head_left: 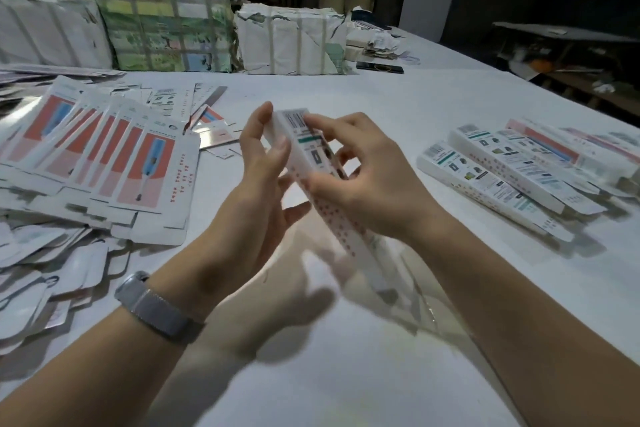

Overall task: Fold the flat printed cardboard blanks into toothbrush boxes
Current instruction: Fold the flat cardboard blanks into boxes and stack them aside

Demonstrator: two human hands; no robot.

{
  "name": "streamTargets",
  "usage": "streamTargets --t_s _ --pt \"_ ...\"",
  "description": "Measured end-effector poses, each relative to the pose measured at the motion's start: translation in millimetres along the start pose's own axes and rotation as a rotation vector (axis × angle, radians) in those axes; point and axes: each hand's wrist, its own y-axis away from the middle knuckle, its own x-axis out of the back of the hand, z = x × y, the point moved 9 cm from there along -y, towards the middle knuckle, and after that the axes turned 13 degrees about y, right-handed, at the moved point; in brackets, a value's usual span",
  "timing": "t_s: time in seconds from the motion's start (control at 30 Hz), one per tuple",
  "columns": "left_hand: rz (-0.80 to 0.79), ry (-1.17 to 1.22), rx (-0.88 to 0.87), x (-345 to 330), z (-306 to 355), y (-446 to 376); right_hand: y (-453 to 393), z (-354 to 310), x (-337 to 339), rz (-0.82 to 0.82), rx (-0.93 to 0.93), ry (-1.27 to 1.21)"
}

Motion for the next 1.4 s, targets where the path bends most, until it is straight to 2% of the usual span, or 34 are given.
streamTargets --t_s 0.03,0.07,0.17,0.3,0.37,0.5,0.57,0.63,0.7,0.77,0.87,0.93,1.03,1.13,1.23,1.4 --pt "-0.022 0.009 0.099 -3 -13 -3 -3 8 11 0.032 -0.039 0.016" --pt "-0.002 -0.012 0.124 1 -19 -6 -6 19 26 0.072 -0.086 0.043" --pt "0.086 -0.099 0.090 27 -23 -12 -9 68 88 0.245 -0.293 0.244" --pt "0.083 -0.153 0.062 40 -27 -16 10 136 162 0.443 -0.614 0.554" --pt "0.068 -0.172 0.050 41 -29 -17 12 164 171 0.405 -0.724 0.664" --pt "0.038 -0.258 0.048 39 -31 -17 8 202 153 0.221 -0.871 0.762" --pt "0.021 -0.297 0.033 36 -30 -15 2 200 151 0.266 -0.828 0.818" --pt "0.022 -0.360 0.015 35 -27 -14 -4 181 155 0.410 -0.685 0.841" --pt "0.039 -0.452 0.004 35 -24 -12 -7 155 156 0.550 -0.515 0.782" --pt "0.053 -0.579 -0.010 33 -17 -11 -10 130 144 0.568 -0.373 0.691" --pt "0.058 -0.948 -0.019 36 -8 -13 -15 88 101 0.456 -0.169 0.515" --pt "0.097 -1.260 0.035 50 -4 -17 -14 58 67 0.367 -0.038 0.409" --pt "0.219 -1.596 0.319 89 2 -13 -8 25 21 0.191 0.116 0.308" --pt "0.229 -1.677 0.475 117 1 -6 0 8 -12 0.031 0.204 0.271" --pt "0.205 -1.708 0.438 117 2 -8 2 4 -23 -0.026 0.222 0.235" --pt "0.192 -1.667 0.326 98 7 -11 0 8 -23 -0.020 0.199 0.191"
